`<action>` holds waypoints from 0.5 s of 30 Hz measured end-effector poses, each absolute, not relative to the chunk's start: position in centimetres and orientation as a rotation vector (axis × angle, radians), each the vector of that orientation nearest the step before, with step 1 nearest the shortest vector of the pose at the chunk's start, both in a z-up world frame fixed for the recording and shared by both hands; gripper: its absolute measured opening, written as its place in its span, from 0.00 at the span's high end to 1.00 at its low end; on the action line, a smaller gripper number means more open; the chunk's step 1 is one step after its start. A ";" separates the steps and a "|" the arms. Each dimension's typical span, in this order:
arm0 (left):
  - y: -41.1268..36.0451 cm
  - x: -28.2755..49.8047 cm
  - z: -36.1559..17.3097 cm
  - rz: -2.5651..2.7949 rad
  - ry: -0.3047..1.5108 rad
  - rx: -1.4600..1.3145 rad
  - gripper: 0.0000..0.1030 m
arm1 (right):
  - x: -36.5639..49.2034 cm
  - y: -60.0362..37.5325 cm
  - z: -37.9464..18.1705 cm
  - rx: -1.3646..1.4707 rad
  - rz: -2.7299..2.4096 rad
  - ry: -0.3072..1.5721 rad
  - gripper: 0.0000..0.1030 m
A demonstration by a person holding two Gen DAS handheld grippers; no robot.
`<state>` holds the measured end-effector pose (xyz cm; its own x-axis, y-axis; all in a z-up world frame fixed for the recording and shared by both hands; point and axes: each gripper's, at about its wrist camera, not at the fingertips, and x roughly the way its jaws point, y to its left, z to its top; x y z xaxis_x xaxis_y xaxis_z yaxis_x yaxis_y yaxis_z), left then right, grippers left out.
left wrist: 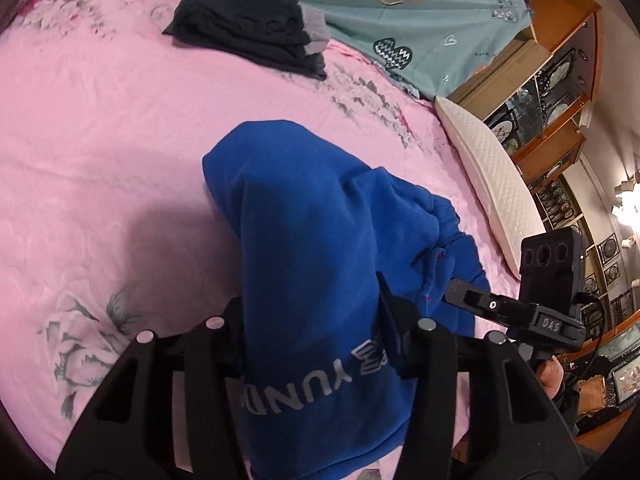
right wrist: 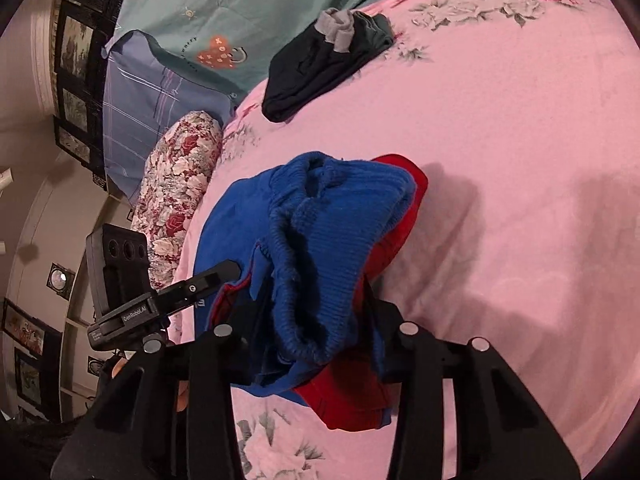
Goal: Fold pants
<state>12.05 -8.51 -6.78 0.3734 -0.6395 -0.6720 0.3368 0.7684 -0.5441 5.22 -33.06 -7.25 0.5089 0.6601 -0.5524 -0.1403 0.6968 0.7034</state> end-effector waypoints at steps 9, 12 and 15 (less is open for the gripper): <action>-7.7 14.1 2.3 -0.622 0.830 -0.297 0.51 | 6.7 -31.3 3.0 0.534 0.574 0.748 0.60; -7.6 16.3 7.5 -0.585 0.711 -0.249 0.51 | 8.7 -30.4 7.8 0.469 0.579 0.661 0.60; -7.4 20.6 12.3 -0.528 0.584 -0.226 0.51 | 12.6 -29.2 12.5 0.400 0.571 0.569 0.60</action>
